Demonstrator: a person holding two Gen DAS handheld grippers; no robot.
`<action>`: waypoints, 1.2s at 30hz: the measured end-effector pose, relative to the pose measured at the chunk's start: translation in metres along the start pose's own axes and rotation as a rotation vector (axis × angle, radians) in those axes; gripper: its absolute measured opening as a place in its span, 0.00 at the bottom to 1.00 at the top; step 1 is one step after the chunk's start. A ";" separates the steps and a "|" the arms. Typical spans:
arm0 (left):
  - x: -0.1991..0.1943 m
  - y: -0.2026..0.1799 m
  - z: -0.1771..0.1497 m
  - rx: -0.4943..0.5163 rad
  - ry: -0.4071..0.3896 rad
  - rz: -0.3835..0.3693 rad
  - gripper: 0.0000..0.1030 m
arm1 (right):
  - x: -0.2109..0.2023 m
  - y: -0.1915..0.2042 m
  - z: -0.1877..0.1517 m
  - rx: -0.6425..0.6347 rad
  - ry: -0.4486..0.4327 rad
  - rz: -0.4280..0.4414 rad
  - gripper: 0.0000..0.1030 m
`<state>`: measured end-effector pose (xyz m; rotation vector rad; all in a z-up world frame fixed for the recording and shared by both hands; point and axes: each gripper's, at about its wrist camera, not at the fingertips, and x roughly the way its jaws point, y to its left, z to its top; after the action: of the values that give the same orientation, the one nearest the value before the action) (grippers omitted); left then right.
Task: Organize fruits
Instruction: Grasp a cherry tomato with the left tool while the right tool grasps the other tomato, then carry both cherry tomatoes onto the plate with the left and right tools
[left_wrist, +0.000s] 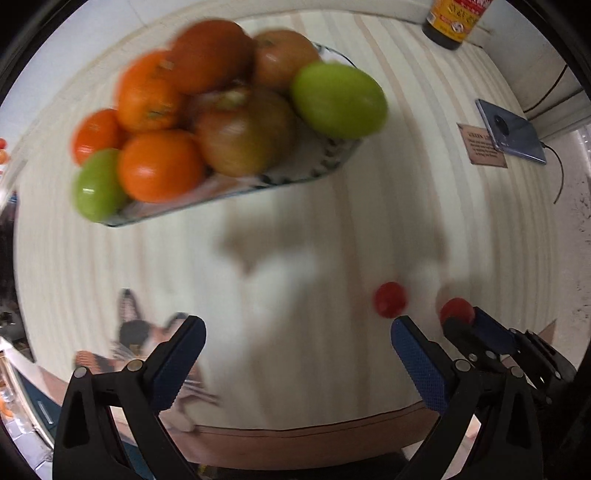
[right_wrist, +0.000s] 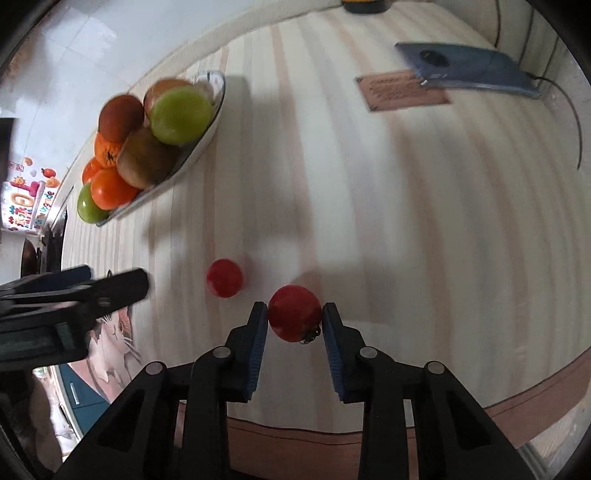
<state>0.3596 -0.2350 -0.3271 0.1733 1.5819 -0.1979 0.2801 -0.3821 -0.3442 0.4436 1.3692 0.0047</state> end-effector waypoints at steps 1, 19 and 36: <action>0.004 -0.004 0.001 0.007 0.003 -0.012 0.99 | -0.005 -0.004 0.000 0.003 -0.008 -0.006 0.32; 0.034 -0.080 0.006 0.140 0.036 -0.064 0.33 | -0.023 -0.062 -0.005 0.084 -0.014 -0.032 0.32; 0.031 -0.071 -0.006 0.116 -0.003 -0.094 0.22 | -0.042 -0.062 0.007 0.063 -0.063 -0.021 0.32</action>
<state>0.3364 -0.3030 -0.3569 0.1890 1.5776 -0.3632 0.2626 -0.4517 -0.3224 0.4786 1.3145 -0.0698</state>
